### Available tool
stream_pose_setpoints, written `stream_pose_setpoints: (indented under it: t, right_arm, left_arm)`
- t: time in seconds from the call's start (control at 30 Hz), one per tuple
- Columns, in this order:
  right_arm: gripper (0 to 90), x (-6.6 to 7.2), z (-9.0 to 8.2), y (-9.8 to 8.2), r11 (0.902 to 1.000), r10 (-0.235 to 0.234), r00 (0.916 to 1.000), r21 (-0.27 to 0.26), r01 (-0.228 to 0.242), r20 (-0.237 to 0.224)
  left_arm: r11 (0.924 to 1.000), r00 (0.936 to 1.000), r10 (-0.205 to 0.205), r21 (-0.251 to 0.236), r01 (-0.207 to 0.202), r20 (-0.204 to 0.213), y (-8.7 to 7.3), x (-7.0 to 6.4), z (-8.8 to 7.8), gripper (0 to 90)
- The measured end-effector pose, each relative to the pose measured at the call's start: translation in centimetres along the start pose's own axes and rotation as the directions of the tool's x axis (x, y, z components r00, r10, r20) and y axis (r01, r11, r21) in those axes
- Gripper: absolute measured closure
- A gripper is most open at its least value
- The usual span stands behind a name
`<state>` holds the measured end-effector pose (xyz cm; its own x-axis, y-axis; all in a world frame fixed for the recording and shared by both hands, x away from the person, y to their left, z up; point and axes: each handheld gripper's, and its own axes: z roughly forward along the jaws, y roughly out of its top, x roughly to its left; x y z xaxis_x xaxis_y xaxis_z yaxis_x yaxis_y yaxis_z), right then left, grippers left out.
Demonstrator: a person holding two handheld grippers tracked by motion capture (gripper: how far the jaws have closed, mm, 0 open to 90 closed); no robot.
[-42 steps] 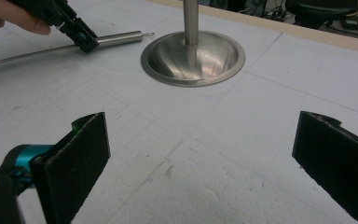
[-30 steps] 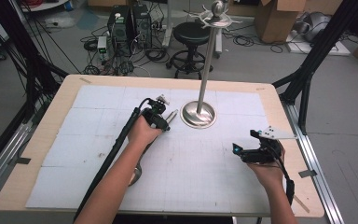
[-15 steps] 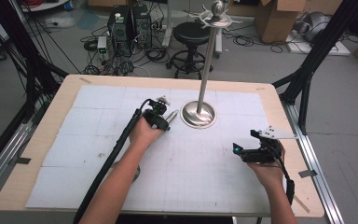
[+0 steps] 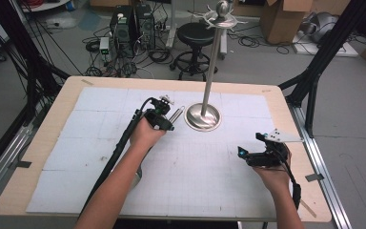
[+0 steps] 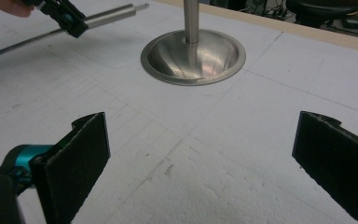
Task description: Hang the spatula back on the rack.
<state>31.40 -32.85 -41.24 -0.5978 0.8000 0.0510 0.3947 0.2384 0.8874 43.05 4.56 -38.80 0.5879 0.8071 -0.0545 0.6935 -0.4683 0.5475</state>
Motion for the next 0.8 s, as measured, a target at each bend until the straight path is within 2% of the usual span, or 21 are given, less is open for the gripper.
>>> stream_pose_setpoints:
  t: [0.17, 0.2, 0.3, 0.4, 0.43, 0.57, 0.6, 0.77, 0.8]
  right_arm:
    - [2.8, 0.1, 0.1, 0.0, 1.0, -0.005, 1.0, 0.004, 0.005, -0.001]
    - [2.8, 0.1, 0.1, 0.0, 1.0, -0.003, 1.0, 0.006, 0.003, 0.0]
    - [2.8, 0.1, 0.1, 0.0, 1.0, -0.004, 1.0, 0.007, 0.004, 0.0]
    - [2.8, 0.1, 0.1, 0.0, 1.0, -0.006, 1.0, 0.007, 0.006, 0.002]
    - [2.8, 0.1, 0.2, 0.0, 0.9999, -0.007, 1.0, 0.009, 0.007, 0.003]
    - [2.8, 0.2, 0.2, 0.0, 0.9999, -0.006, 1.0, 0.01, 0.006, 0.002]
    - [2.7, 0.2, 0.3, 0.0, 0.9999, -0.012, 0.9999, 0.012, 0.012, 0.004]
    - [2.7, 0.3, 0.3, 0.0, 0.9998, -0.013, 0.9999, 0.016, 0.013, 0.003]
    - [2.7, 0.3, 0.3, 0.0, 0.9998, -0.015, 0.9999, 0.017, 0.015, 0.004]
  left_arm:
    - [0.998, 0.9998, 0.02, -0.06, -0.02, 0.009, 0.1, -0.1, -2.4, 68.8]
    - [0.9966, 0.9994, 0.032, -0.077, -0.031, 0.016, 0.1, 0.0, -3.4, 68.9]
    - [0.9945, 0.9991, 0.042, -0.096, -0.04, 0.01, 0.0, 0.0, -4.4, 68.9]
    - [0.9883, 0.9975, 0.07, -0.137, -0.068, 0.011, -0.2, -0.1, -5.9, 69.0]
    - [0.9836, 0.996, 0.087, -0.16, -0.084, 0.017, -0.3, 0.0, -6.9, 69.0]
    - [0.9784, 0.9956, 0.09, -0.189, -0.084, 0.024, -0.4, 0.1, -8.3, 69.0]
    - [0.9743, 0.9954, 0.093, -0.208, -0.086, 0.025, -0.5, 0.3, -9.0, 69.0]
    - [0.9698, 0.9952, 0.093, -0.229, -0.084, 0.029, -0.6, 0.7, -10.2, 69.0]
    - [0.967, 0.9951, 0.095, -0.24, -0.085, 0.027, -0.7, 0.8, -10.7, 69.0]
